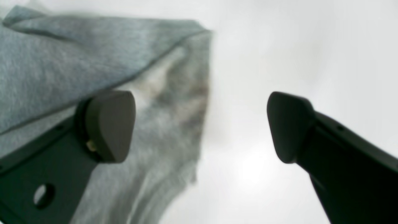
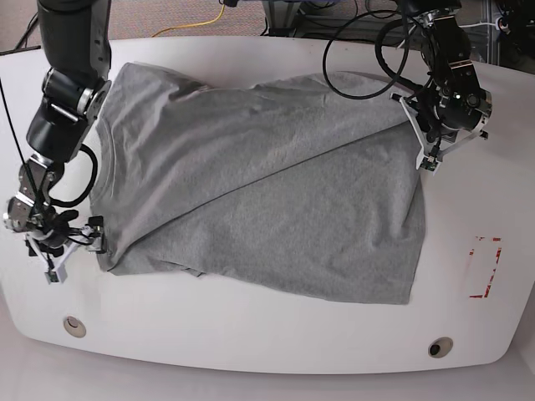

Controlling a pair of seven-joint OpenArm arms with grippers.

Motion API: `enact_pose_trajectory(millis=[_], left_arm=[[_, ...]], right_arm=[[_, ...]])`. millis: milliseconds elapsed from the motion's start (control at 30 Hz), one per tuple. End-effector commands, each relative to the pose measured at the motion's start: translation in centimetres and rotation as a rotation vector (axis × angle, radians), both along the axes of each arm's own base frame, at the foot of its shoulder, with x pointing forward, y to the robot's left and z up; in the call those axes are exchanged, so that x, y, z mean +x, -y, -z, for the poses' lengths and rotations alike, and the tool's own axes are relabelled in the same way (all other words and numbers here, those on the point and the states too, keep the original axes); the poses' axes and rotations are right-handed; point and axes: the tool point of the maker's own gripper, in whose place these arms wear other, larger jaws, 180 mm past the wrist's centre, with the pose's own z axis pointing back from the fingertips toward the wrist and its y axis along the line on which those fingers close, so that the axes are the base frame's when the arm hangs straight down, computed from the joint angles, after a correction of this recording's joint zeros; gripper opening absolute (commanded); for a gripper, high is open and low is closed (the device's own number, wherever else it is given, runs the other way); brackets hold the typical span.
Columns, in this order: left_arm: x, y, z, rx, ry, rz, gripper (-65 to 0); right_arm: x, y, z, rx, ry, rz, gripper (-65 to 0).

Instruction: Layout the t-shirt on the table in an organized manner, then fold the t-shirt properly

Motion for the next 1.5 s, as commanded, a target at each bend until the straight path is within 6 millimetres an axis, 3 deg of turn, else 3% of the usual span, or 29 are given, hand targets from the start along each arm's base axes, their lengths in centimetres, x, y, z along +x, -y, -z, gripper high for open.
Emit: enact_pose_trajectory(millis=[0,333,533,733,1000,1467], left_arm=[[0.6,-0.2,-0.7,0.01,0.027,0.002,-65.0],[0.6,-0.2,-0.7,0.009,0.028,0.003,-65.0],[0.7,-0.2,-0.8,0.011,0.03,0.003,-65.0],[0.7,-0.3,-0.6,0.01,0.021,0.004,-65.0],[0.7,-0.4,-0.6,0.013,0.021,0.004,-65.0],[0.6,-0.4,-0.5,0.013,0.018,0.004,-65.0]], right_arm=[[-1.1,2.3,-4.2,-0.034,0.062,0.05,0.0],[-11.2,2.0,-4.5,0.026,-0.007,0.168,-0.2],[-15.8,0.2,-3.0,0.077,-0.063,0.199,-0.2],[-18.8,-2.1,-1.1,0.112,-0.101,0.184,-0.2],[-22.4,-3.5,1.5,0.133,-0.194,0.19,-0.2],[-26.6,-1.9,2.7,0.124,-0.261,0.265,-0.2]])
